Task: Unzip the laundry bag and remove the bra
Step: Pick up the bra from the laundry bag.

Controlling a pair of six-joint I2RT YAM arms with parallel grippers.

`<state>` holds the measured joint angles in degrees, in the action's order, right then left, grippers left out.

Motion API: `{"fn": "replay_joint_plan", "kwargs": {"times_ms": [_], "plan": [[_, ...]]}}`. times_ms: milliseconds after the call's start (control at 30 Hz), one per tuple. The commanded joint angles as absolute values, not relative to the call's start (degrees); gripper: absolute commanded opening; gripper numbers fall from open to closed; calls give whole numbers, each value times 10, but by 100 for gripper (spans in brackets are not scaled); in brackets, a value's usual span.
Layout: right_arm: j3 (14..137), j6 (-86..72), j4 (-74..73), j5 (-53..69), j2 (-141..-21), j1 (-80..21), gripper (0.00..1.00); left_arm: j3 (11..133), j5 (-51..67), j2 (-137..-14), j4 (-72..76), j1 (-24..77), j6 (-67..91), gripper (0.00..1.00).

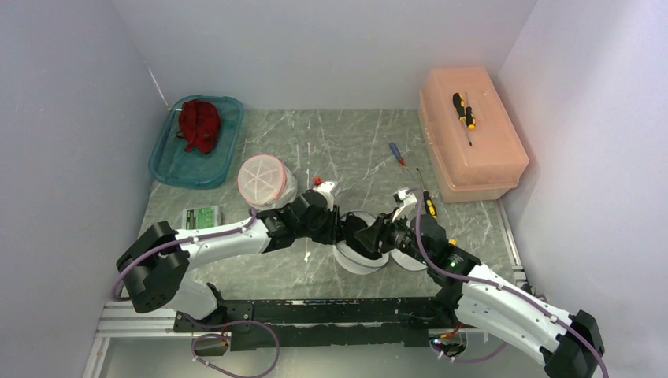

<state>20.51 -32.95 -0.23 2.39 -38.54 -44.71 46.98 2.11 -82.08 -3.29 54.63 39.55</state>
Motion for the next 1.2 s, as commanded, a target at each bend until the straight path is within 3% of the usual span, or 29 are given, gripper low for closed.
{"fn": "replay_joint_plan", "kwargs": {"times_ms": [0,100,300,1167], "plan": [[242,-326,-9,46,-366,-446,55,486,4,-829,-23,548,383,27],[260,-326,-29,36,-363,-446,64,483,5,-826,-19,549,381,22],[300,-327,-68,2,-405,-446,66,474,5,-817,-6,549,375,4],[388,-389,-90,-13,-566,-445,66,424,32,-785,72,551,356,3]]}}
